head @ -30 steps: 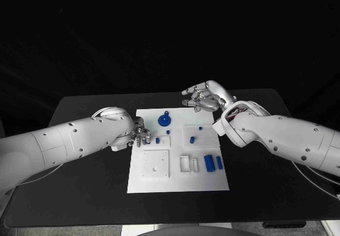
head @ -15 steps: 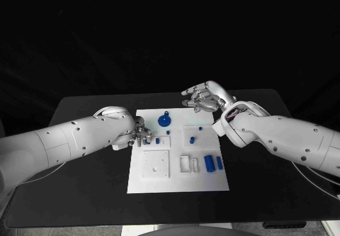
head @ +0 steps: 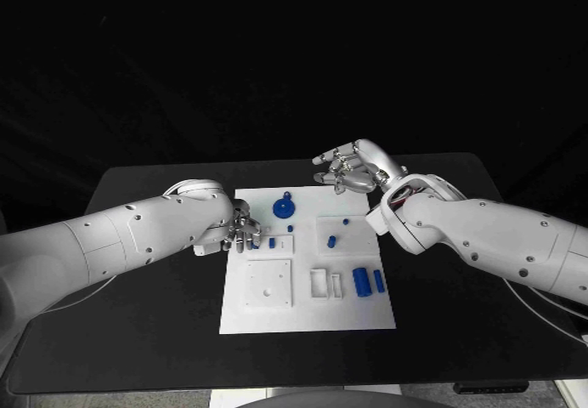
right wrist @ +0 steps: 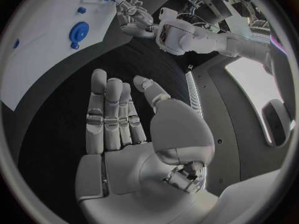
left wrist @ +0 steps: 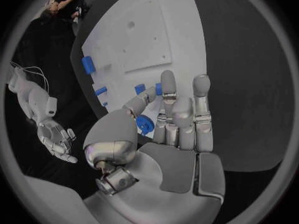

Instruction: Assemble the parts on the task board

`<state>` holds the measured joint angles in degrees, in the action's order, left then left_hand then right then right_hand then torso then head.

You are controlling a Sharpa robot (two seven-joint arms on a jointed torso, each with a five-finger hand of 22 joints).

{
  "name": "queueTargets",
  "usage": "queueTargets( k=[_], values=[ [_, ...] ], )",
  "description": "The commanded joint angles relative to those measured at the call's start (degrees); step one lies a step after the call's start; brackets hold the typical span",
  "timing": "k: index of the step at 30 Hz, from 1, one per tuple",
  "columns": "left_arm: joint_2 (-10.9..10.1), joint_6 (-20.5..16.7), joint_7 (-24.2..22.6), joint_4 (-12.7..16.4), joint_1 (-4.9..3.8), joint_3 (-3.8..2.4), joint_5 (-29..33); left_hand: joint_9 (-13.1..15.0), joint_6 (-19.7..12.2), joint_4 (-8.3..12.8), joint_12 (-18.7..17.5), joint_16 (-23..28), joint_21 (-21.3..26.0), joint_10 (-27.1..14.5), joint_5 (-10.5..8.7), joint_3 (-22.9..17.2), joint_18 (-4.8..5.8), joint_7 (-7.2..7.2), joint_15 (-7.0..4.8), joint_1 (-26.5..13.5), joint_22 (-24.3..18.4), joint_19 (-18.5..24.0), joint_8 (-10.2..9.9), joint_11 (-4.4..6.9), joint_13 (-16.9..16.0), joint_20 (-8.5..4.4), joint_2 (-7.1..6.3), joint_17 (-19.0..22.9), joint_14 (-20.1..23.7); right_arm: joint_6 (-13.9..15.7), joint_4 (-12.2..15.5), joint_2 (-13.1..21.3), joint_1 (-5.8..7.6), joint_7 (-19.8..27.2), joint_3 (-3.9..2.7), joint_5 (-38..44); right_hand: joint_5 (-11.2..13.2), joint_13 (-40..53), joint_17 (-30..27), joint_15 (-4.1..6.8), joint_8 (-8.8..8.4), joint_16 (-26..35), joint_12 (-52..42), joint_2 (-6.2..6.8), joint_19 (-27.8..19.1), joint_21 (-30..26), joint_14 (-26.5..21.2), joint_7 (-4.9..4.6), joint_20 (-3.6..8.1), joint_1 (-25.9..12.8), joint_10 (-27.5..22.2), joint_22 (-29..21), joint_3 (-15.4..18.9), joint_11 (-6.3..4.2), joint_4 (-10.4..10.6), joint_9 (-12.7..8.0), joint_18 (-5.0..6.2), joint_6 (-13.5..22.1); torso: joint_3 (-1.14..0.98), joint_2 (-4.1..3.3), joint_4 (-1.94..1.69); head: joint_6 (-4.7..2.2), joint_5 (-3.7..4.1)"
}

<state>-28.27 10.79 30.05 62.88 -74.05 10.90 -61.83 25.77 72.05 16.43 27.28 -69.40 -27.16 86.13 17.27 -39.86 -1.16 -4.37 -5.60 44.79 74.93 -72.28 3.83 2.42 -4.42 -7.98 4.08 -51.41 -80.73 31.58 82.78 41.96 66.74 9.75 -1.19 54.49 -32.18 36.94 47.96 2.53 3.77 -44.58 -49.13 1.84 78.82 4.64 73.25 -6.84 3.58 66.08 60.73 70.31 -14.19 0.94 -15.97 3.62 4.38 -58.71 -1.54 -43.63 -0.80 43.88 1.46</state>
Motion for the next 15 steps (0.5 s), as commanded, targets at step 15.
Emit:
queueTargets(
  k=[15],
  values=[
    [1.8,2.1,0.8,-1.4,0.87,0.60,0.0,0.4,11.4,-2.9,1.6,-0.3,0.2,0.8,-6.64,3.4,0.65,6.64,-1.12,1.5,0.8,-0.3,0.1,2.30,-0.4,0.13,2.43,-0.9,-1.7,-1.1,0.1,-0.1,-0.02,0.0,-0.03,0.7,-1.6,-0.2,0.1,0.04,-0.24,-0.2,0.4,0.99,-0.6,0.0,-0.3,-0.18,0.06,-0.2,-0.2,1.1,-1.6,-0.10,0.1,-0.1,0.54,-0.5,0.01,0.01,0.02,0.02,0.15]
  ],
)
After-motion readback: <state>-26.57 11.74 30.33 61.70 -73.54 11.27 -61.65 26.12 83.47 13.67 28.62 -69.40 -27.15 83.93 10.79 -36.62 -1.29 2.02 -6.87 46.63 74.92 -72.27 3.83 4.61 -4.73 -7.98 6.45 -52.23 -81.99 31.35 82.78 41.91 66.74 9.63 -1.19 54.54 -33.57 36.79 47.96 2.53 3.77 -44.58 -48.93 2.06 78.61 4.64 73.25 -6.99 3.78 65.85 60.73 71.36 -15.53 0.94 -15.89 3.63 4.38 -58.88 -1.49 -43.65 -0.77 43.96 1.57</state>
